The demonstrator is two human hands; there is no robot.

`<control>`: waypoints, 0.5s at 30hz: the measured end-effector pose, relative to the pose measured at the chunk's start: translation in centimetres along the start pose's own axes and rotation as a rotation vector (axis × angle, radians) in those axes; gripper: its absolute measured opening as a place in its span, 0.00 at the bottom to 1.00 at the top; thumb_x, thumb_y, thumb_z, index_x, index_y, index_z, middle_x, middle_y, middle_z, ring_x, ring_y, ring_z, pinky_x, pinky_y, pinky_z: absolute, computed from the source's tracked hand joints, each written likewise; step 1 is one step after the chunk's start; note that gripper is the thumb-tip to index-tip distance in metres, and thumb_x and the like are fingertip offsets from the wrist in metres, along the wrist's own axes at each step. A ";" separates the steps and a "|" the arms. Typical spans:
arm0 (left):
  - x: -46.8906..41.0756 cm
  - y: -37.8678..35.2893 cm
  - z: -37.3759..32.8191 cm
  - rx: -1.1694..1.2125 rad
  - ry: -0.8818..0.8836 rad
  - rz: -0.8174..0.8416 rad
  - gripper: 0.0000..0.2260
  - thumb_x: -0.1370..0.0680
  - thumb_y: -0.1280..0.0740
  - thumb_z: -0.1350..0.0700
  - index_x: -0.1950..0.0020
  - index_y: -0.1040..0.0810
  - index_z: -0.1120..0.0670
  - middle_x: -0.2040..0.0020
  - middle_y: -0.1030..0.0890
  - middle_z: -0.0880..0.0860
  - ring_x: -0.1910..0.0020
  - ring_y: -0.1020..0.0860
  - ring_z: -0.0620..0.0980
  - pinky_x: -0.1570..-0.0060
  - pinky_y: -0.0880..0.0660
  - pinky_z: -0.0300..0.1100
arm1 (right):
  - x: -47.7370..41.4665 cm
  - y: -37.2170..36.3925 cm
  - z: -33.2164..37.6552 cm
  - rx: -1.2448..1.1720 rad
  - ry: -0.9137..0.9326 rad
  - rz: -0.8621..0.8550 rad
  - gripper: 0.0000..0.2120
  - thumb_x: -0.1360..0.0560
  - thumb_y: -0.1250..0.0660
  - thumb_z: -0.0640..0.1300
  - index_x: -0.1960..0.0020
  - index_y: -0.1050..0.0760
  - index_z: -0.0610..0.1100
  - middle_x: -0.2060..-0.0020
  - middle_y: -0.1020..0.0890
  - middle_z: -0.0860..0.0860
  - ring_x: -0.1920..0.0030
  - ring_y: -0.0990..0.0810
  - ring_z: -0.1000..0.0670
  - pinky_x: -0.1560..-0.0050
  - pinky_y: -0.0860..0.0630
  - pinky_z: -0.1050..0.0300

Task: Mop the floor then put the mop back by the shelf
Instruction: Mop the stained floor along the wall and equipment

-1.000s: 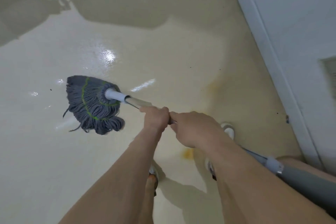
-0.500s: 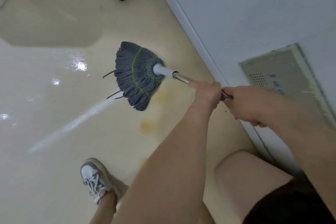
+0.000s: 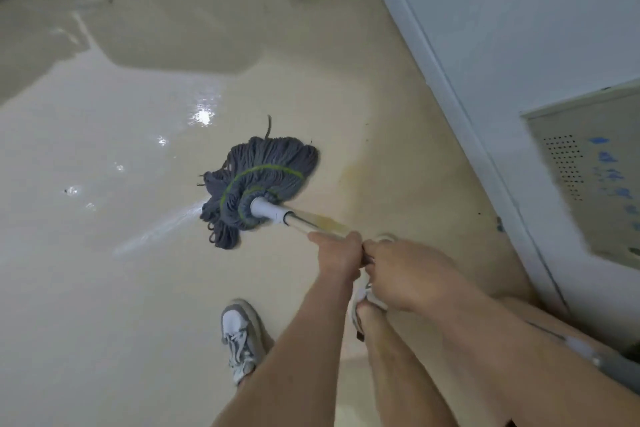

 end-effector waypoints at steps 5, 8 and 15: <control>-2.4 14.7 4.8 0.058 0.059 -0.123 0.29 0.23 0.39 0.61 0.25 0.49 0.63 0.62 0.30 0.54 0.69 0.31 0.49 0.71 0.34 0.40 | -2.1 -6.8 12.9 0.113 0.098 0.075 0.14 0.21 0.42 0.46 0.36 0.28 0.50 0.43 0.20 0.46 0.44 0.21 0.42 0.57 0.32 0.53; -3.5 23.5 7.6 0.113 0.083 -0.155 0.22 0.24 0.39 0.61 0.31 0.40 0.64 0.63 0.30 0.54 0.70 0.31 0.49 0.72 0.34 0.39 | -2.9 -10.7 21.2 0.183 0.144 0.105 0.15 0.20 0.43 0.45 0.34 0.29 0.50 0.41 0.21 0.46 0.42 0.22 0.42 0.56 0.34 0.54; -5.9 42.1 14.4 0.342 0.106 -0.232 0.04 0.25 0.39 0.61 0.52 0.33 0.59 0.72 0.28 0.54 0.73 0.33 0.50 0.72 0.38 0.39 | -4.4 -20.3 39.3 0.436 0.252 0.177 0.17 0.22 0.41 0.42 0.34 0.29 0.50 0.40 0.22 0.47 0.41 0.22 0.43 0.55 0.32 0.54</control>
Point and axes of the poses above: each hand's wrist, its own x-axis away from the middle knuckle, its own y-axis out of the back of the hand, z = x × y, the point moved 7 cm from there along -x, towards the middle knuckle
